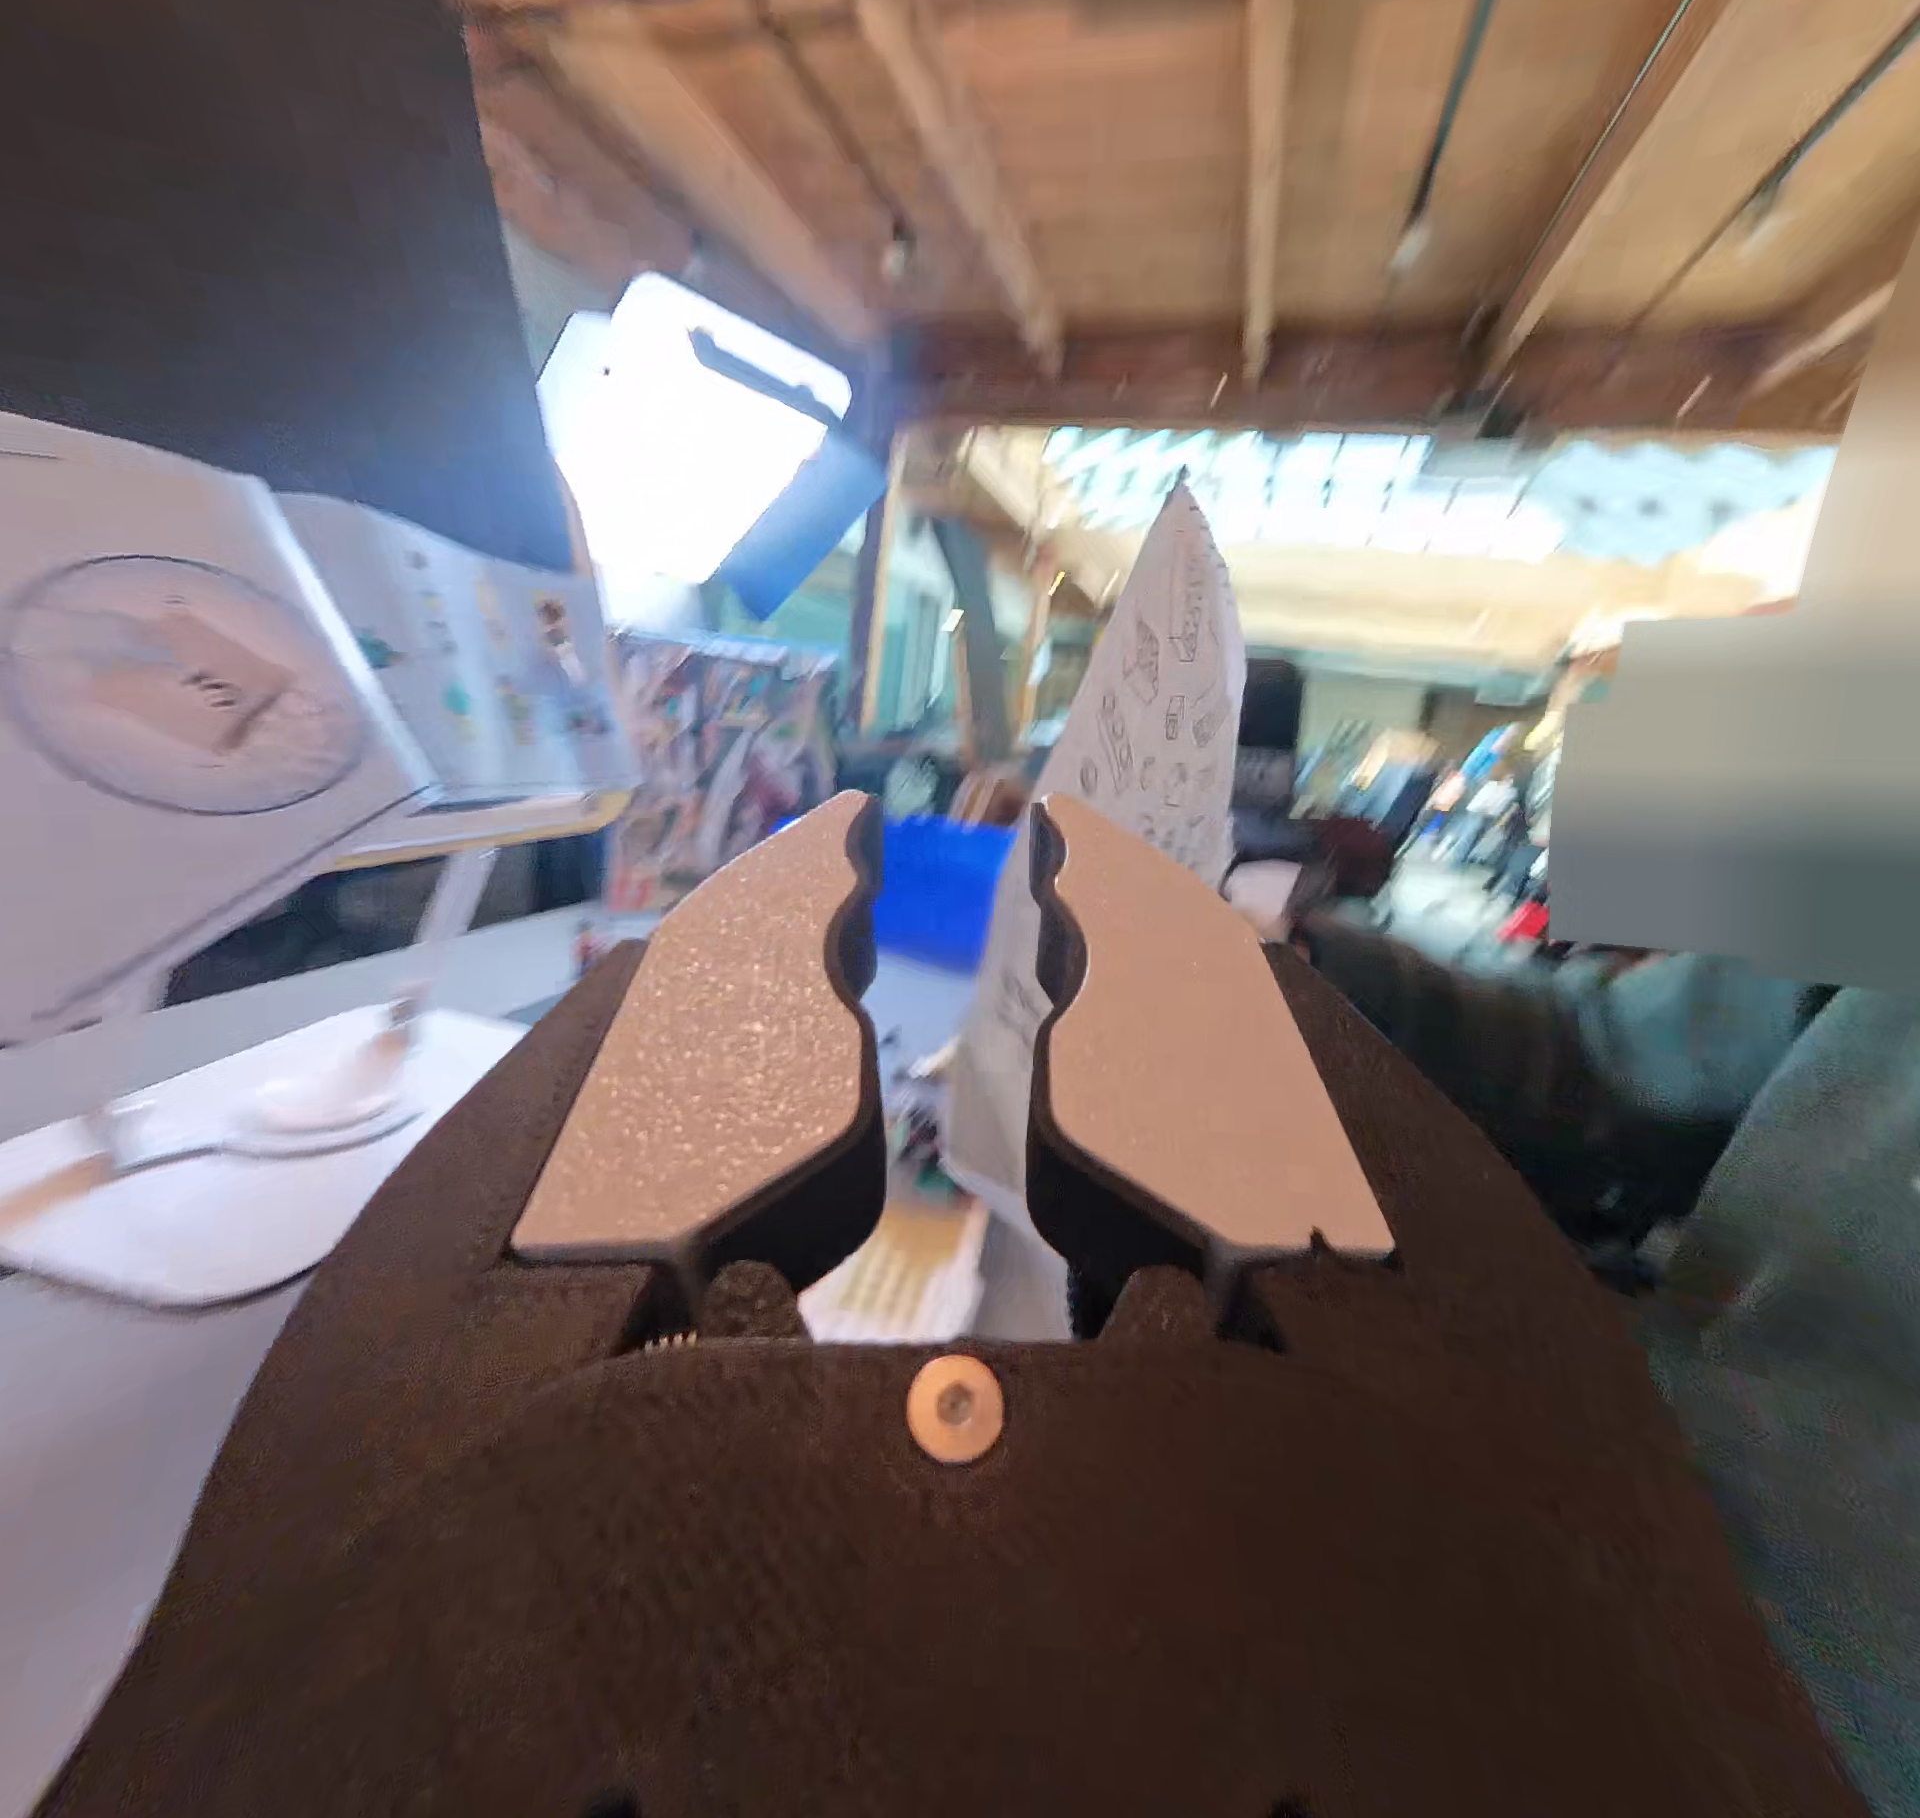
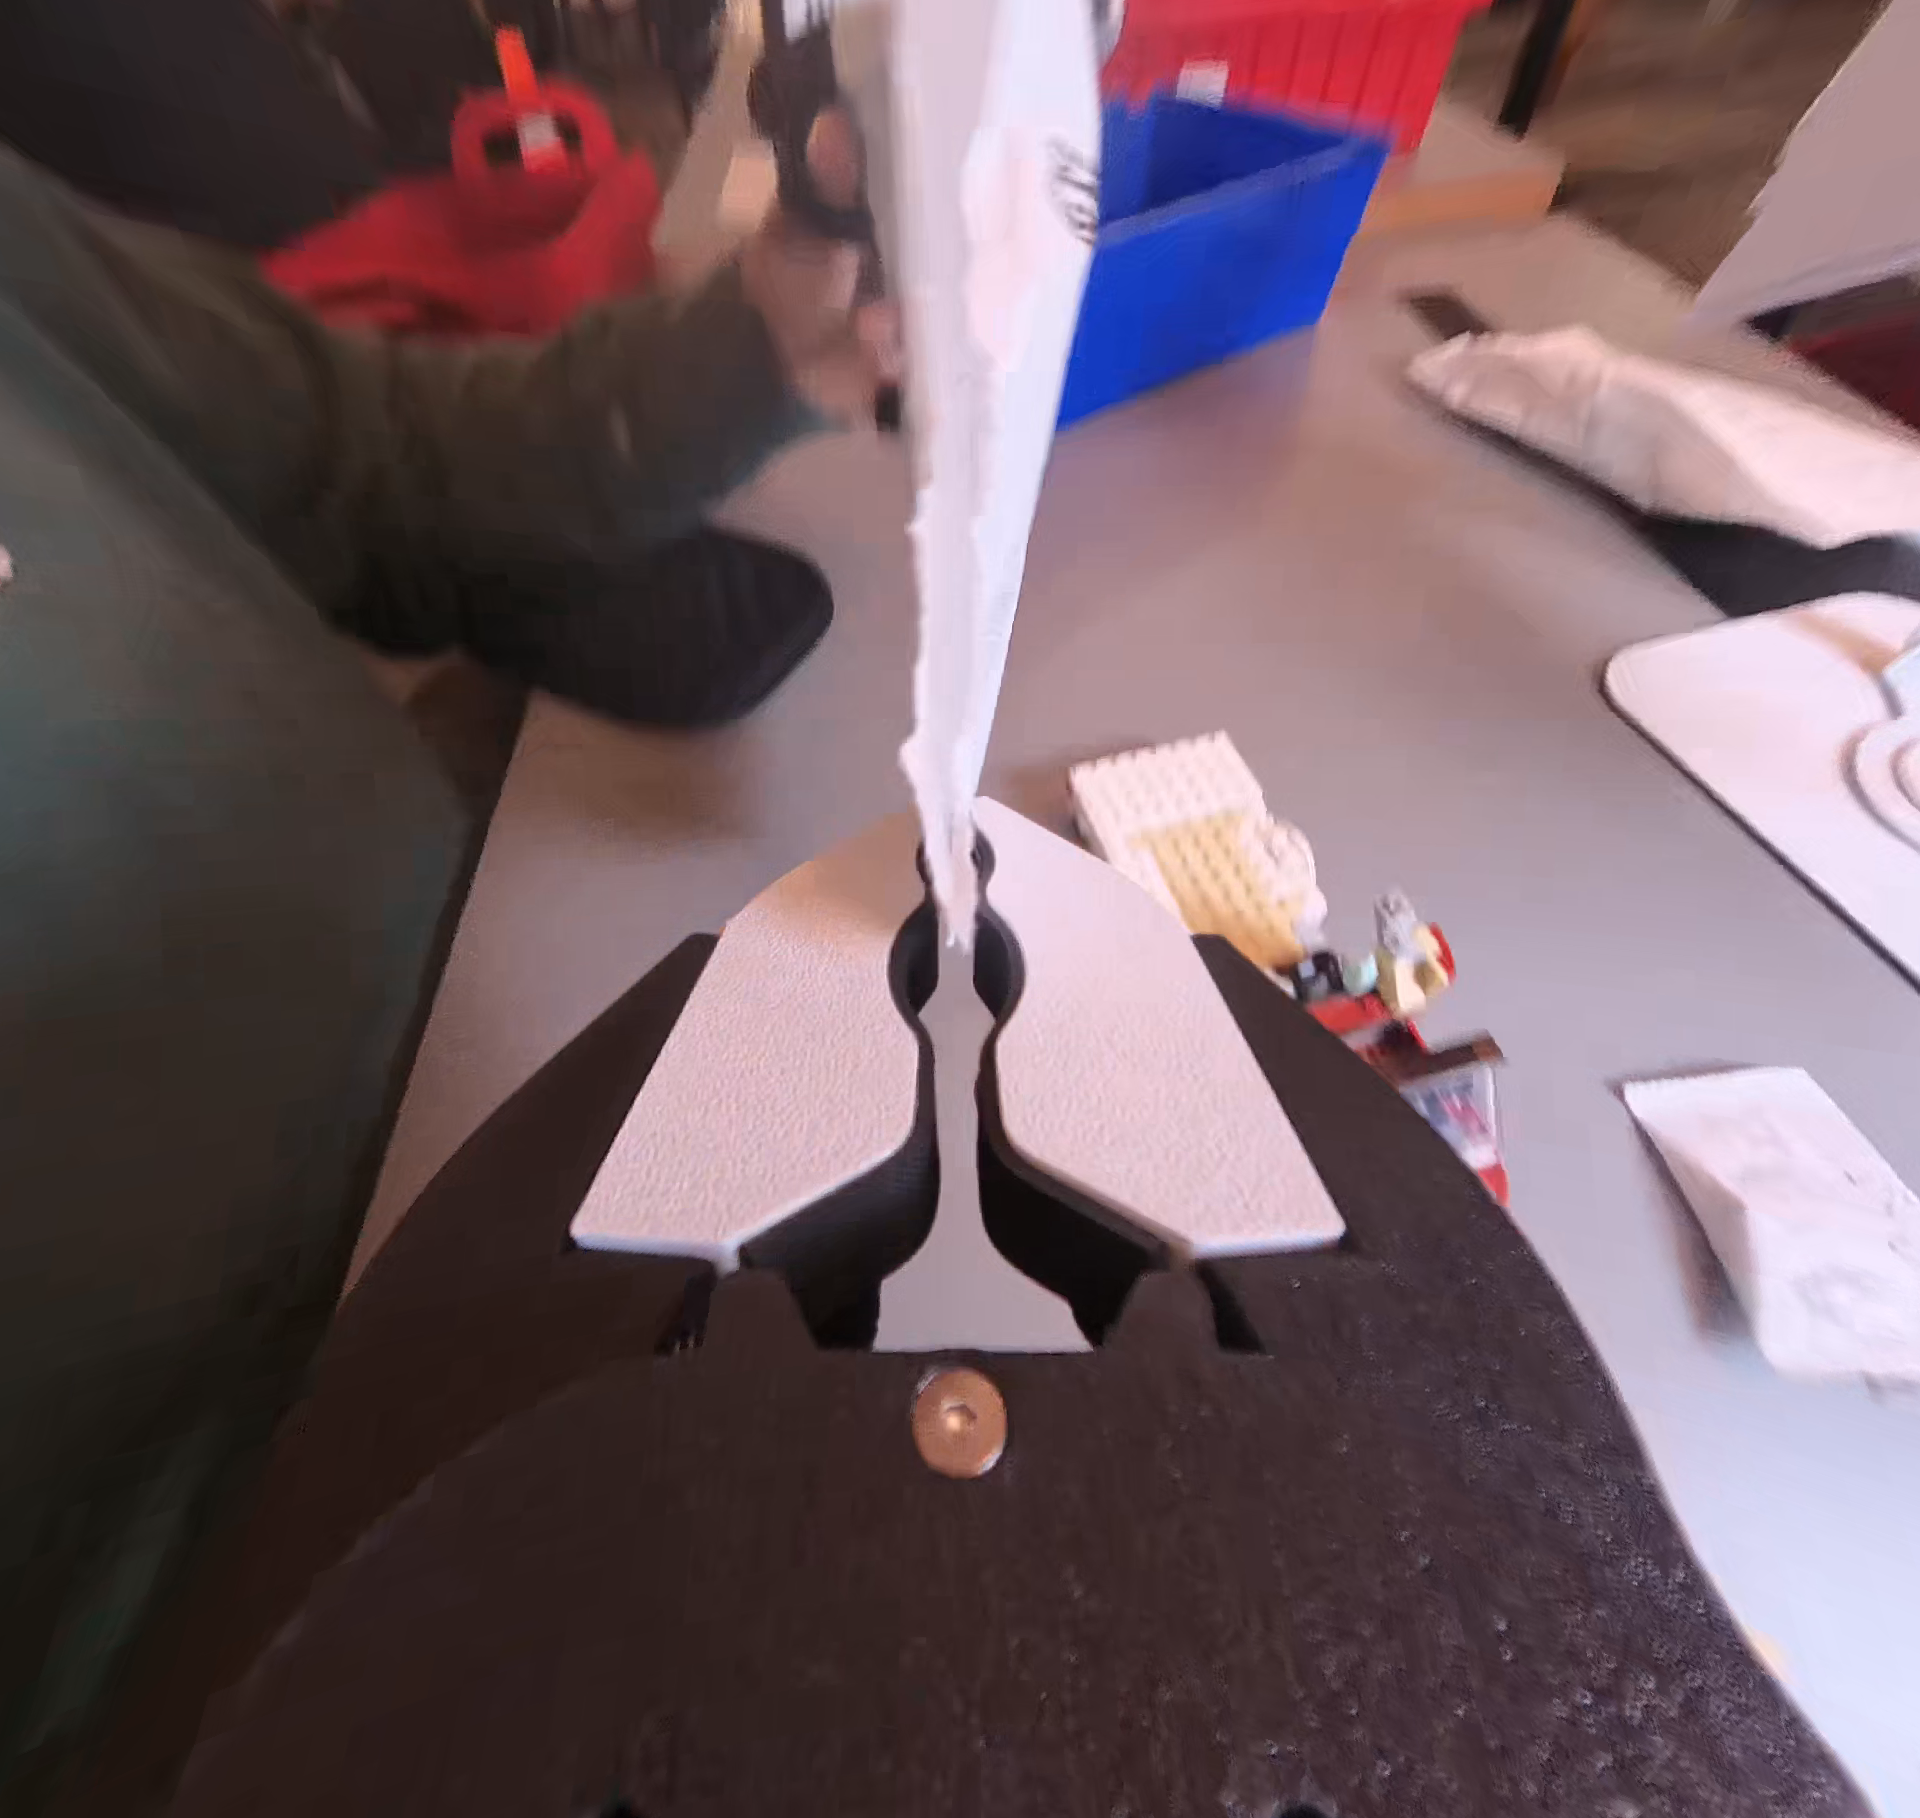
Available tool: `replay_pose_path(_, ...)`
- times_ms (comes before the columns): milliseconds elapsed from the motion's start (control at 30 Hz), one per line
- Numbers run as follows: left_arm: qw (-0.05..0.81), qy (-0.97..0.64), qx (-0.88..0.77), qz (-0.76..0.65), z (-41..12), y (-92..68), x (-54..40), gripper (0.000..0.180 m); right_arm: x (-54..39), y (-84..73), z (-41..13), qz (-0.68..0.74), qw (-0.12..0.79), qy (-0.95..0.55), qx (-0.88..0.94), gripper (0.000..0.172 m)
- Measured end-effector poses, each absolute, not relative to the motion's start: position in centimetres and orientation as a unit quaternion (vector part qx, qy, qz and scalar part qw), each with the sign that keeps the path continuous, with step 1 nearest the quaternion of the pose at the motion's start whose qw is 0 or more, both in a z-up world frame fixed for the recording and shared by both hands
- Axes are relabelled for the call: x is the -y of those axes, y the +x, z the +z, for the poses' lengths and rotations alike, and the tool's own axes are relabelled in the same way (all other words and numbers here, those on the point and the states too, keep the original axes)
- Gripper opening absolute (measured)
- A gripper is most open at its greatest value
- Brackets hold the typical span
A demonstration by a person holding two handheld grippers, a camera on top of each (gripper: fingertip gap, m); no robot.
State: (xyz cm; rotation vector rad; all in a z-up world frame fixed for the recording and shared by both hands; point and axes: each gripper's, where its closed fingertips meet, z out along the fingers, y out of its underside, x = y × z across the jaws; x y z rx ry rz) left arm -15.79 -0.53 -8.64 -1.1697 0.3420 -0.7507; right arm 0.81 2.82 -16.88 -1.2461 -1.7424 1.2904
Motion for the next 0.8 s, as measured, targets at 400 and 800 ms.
replay_pose_path(400,0.582,-0.695,-0.385,-0.175,-18.8,-11.0,-0.2,0.015,-1.3,5.8,-20.7,0.403,0.199,-0.424,0.786,0.000)
replay_pose_path(800,0.568,-0.671,-0.392,-0.272,-18.4,-8.8,1.0,0.000,-2.8,5.9,-19.7,0.403,0.243,-0.431,0.770,0.012)
